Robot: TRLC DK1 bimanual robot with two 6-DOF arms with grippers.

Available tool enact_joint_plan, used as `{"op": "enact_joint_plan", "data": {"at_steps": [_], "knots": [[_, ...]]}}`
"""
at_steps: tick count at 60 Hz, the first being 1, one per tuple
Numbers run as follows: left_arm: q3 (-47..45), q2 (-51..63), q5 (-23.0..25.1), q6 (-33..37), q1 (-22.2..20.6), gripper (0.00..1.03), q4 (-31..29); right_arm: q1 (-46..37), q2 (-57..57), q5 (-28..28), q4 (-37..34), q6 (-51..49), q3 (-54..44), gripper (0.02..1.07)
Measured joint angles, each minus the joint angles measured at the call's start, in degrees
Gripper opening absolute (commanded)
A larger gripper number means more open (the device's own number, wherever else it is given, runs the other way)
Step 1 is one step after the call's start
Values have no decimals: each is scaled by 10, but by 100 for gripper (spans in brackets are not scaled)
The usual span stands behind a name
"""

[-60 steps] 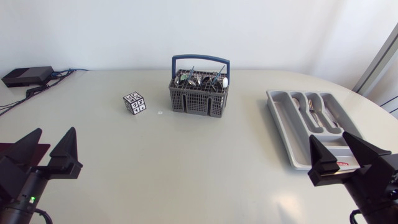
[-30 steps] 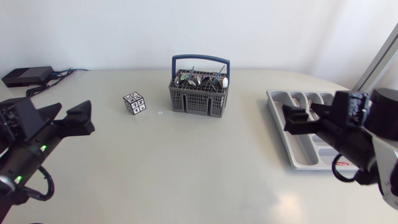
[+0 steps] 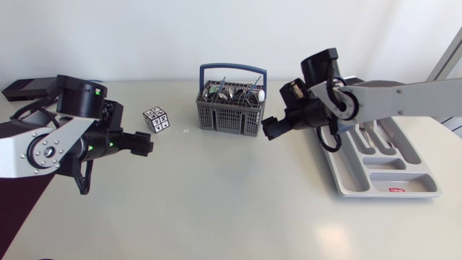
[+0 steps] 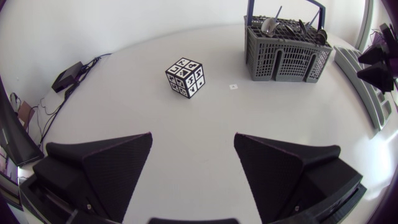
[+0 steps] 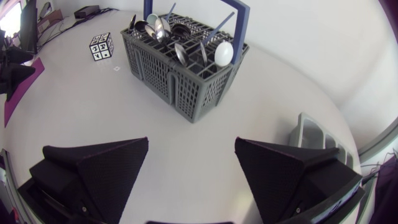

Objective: Transfer all utensils from the basket to the drawer tray.

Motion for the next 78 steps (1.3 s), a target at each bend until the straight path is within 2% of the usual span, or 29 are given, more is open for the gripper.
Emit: {"op": "enact_joint_plan", "data": {"at_steps": [11,15,23,27,30,33,40,41,44,55,66,78], "knots": [[4,3,15,6,0,92,18,-15,81,-8,6,0,113,101],[4,-4,21,8,0,92,33,-28,114,-4,32,3,150,92],[2,-24,27,9,-1,92,48,-41,156,-1,62,14,188,90],[-3,-41,30,9,-2,92,53,-41,172,2,67,16,202,79],[-9,-54,30,9,-3,92,59,-37,183,10,82,15,210,62],[-13,-64,31,10,-3,92,62,-33,191,16,97,16,217,50],[-19,-74,33,10,-5,92,66,-26,209,32,106,15,246,36],[-19,-75,33,10,-7,92,67,-25,212,34,107,15,252,30],[-22,-77,33,10,-11,92,68,-23,221,40,108,15,267,26],[-28,-80,35,10,-18,92,70,-23,237,44,108,15,280,16],[-28,-80,35,11,-23,92,70,-23,230,41,110,24,268,16],[-28,-83,45,13,-25,92,69,-19,168,37,92,24,197,17]]}}
